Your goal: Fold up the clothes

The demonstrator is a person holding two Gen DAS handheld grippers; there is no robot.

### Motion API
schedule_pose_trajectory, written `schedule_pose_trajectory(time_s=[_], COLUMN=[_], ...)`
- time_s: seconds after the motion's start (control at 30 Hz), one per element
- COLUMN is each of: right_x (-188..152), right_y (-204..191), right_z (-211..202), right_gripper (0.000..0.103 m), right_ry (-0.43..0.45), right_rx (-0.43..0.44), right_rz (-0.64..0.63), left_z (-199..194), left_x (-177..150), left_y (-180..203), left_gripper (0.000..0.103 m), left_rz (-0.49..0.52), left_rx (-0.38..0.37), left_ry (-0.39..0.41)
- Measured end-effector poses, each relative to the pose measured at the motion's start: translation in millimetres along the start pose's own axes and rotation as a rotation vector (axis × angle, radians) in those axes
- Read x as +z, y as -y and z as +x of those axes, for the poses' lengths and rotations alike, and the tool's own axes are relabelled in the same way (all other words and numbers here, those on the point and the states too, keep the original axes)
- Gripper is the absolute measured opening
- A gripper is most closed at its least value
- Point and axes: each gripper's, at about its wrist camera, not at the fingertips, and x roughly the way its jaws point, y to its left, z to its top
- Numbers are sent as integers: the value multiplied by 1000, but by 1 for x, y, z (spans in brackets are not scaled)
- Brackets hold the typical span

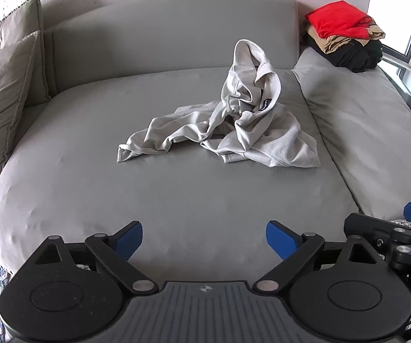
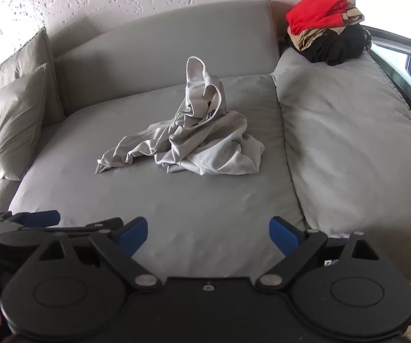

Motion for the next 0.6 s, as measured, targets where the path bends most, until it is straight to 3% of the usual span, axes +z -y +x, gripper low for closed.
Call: schedule_pose_trajectory(time_s=[0.17, 0.6], right_x=[3, -1], right_y=[-3, 0], right_z=[1, 9], right_gripper=[93, 94], right_ry=[-3, -24], right_rx=[2, 4], right_rz=[-11, -9], left_z=[1, 7], left_x=[0, 1], left_y=[-3, -4], left_gripper=[87, 87], left_rz=[-17, -26], left_rx=[-6, -12], left_ry=[-14, -30])
